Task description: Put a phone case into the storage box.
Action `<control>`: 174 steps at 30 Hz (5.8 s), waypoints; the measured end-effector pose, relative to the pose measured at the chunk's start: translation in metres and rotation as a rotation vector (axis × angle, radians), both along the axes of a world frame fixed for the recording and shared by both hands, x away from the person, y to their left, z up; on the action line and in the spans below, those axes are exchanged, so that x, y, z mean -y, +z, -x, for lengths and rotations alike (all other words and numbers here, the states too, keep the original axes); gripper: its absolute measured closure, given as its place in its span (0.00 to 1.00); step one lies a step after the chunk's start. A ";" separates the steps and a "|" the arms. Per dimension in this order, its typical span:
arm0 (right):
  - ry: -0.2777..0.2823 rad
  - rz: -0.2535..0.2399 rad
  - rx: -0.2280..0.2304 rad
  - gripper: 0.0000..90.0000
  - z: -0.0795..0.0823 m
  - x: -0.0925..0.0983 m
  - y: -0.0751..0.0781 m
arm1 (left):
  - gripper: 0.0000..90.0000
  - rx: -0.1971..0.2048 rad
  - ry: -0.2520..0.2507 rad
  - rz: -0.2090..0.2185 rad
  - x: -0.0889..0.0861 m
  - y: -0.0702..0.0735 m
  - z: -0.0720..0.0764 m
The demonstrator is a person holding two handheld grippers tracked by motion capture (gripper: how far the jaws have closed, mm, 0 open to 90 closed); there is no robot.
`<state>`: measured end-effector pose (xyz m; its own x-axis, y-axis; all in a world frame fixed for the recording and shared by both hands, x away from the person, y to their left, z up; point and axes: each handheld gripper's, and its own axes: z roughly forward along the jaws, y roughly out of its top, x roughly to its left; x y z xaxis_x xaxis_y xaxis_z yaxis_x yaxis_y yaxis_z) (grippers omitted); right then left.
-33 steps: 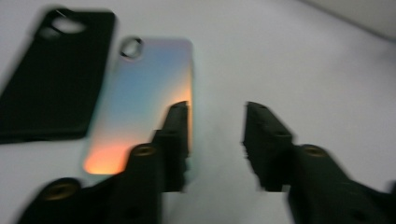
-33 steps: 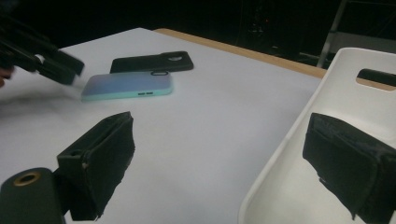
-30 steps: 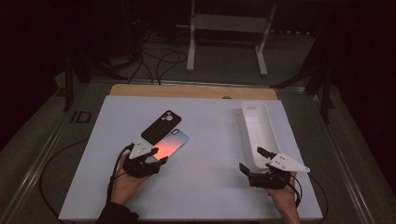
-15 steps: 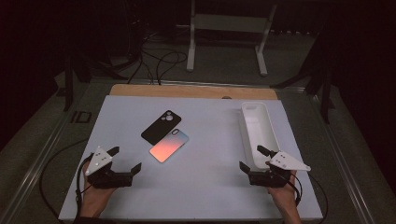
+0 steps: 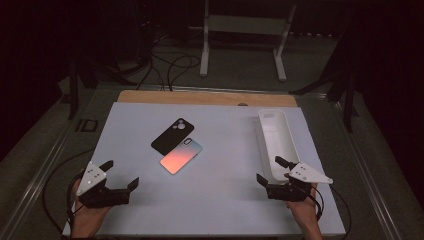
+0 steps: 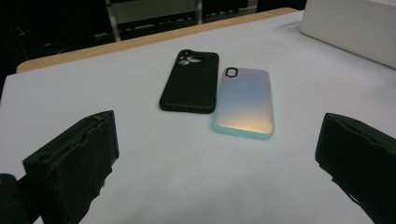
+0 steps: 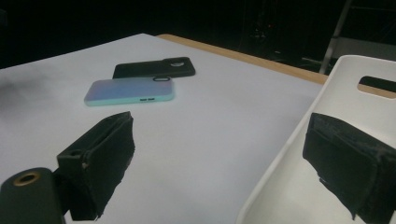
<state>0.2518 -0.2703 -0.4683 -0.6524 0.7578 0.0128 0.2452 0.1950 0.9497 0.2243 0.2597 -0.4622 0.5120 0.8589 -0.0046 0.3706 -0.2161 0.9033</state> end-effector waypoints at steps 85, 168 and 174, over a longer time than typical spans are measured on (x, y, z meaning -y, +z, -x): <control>0.002 0.010 -0.012 0.10 -0.005 -0.002 -0.002 | 0.17 -0.483 -0.261 -0.357 0.139 -0.051 -0.146; 0.220 -0.048 -0.195 0.10 -0.047 -0.081 0.038 | 0.19 -0.068 -0.300 -0.201 0.160 0.011 -0.057; 0.248 -0.063 -0.243 0.11 -0.057 -0.100 0.040 | 0.19 -0.061 -0.324 -0.202 0.168 0.012 -0.052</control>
